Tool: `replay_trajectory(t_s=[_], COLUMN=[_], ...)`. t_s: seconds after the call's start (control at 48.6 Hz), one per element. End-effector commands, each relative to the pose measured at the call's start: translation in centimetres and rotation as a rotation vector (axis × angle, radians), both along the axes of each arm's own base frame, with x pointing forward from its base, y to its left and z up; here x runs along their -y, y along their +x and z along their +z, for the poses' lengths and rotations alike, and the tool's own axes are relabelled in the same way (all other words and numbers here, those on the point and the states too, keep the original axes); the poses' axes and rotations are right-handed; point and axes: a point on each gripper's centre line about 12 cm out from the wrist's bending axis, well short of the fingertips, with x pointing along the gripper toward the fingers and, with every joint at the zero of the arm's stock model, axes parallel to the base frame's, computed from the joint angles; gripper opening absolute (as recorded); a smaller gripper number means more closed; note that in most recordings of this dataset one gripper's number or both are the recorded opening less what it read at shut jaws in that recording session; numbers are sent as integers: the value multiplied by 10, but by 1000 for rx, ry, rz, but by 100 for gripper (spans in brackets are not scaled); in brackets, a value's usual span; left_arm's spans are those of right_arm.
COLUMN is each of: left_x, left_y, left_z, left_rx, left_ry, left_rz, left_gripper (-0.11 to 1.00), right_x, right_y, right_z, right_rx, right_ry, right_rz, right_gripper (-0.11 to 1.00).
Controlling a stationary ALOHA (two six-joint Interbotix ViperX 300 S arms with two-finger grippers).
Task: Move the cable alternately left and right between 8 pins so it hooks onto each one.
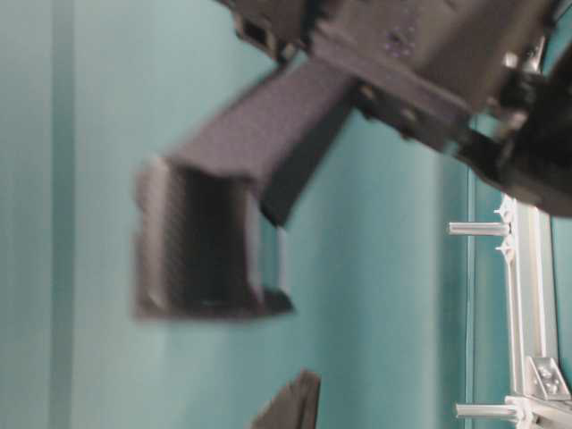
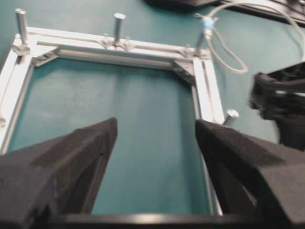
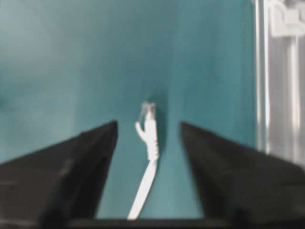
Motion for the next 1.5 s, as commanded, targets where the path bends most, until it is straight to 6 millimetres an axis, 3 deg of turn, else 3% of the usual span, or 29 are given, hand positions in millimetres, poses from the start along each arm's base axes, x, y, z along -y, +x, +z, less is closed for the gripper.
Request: replay_trajectory(t_s=[0.0, 0.041, 0.288, 0.514, 0.74, 0.987, 1.049, 1.172, 1.213, 1.357, 1.481], left_x=[6, 9, 14, 14, 14, 14, 14, 13, 13, 13, 13], left_y=[-11, -17, -54, -83, -101, -105, -105, -106, -106, -107, -108], left_z=[5, 5, -2, -4, -4, -6, -9, -12, -13, -12, -14], left_rx=[32, 38, 17, 0, 30, 14, 7, -1, -1, 2, -2], left_ry=[5, 3, 0, -3, -7, -7, -7, -9, -9, -9, -9], left_rz=[-23, -32, -61, -68, -70, -72, -72, -68, -68, -64, -64], left_gripper=[78, 78, 78, 78, 78, 78, 78, 78, 78, 78, 78], right_x=[-6, -5, -7, -9, -10, -18, -19, -22, -21, -20, -15], right_y=[7, 8, 11, 13, 14, 17, 16, 12, 10, 6, -1], right_z=[9, 5, -11, -21, -28, -32, -34, -38, -37, -30, -9], right_rx=[7, -13, -55, -70, -75, -54, -64, -99, -110, -156, -167], right_ry=[4, -1, -12, -16, -18, -6, -11, -28, -34, -59, -71], right_rz=[-1, -9, -19, -18, -16, -1, 2, 7, 5, 0, -17], right_gripper=[69, 73, 61, 61, 60, 59, 51, 19, 13, 13, 13])
